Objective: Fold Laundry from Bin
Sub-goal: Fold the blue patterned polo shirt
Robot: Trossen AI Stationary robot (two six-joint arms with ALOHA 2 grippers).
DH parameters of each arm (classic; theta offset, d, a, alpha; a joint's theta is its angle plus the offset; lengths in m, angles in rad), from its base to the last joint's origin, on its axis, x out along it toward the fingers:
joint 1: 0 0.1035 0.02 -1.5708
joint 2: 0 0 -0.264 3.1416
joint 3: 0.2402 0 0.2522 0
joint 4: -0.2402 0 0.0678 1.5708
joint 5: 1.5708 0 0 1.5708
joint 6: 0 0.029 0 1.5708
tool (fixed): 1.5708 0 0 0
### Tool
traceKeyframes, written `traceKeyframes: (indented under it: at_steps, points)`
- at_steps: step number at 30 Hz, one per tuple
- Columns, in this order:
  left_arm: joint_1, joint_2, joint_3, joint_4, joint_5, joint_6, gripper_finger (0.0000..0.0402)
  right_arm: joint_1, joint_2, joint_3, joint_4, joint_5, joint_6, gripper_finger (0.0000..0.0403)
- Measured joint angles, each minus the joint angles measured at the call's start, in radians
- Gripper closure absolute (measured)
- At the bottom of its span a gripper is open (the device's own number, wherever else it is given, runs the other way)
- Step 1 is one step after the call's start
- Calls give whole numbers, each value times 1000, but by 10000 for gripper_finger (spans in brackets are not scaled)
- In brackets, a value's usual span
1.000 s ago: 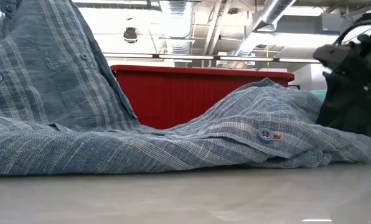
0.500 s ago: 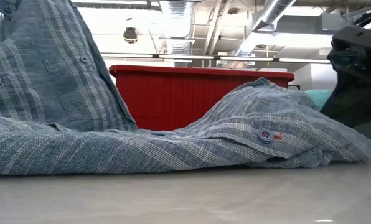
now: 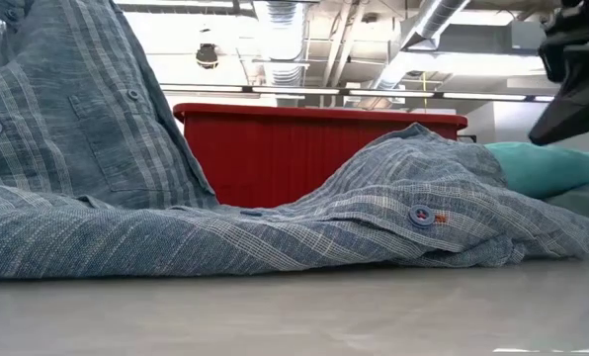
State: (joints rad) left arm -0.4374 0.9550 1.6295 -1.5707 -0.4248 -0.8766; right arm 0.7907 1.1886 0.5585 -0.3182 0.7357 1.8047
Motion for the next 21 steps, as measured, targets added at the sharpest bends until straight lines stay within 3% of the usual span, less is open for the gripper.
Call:
traceKeyframes:
  at_steps: [4, 14, 17, 21]
  points:
    - [0, 0, 0, 0, 0, 23, 401, -22, 42, 0, -46, 0, 131, 333]
    - [0, 0, 0, 0, -8, 59, 401, -135, 233, -1, 26, 20, 106, 125]
    - [0, 0, 0, 0, -3, 56, 401, -137, 247, -1, 27, 20, 135, 94]
    - [0, 0, 0, 0, -3, 49, 401, -139, 266, -1, 38, 21, 135, 85]
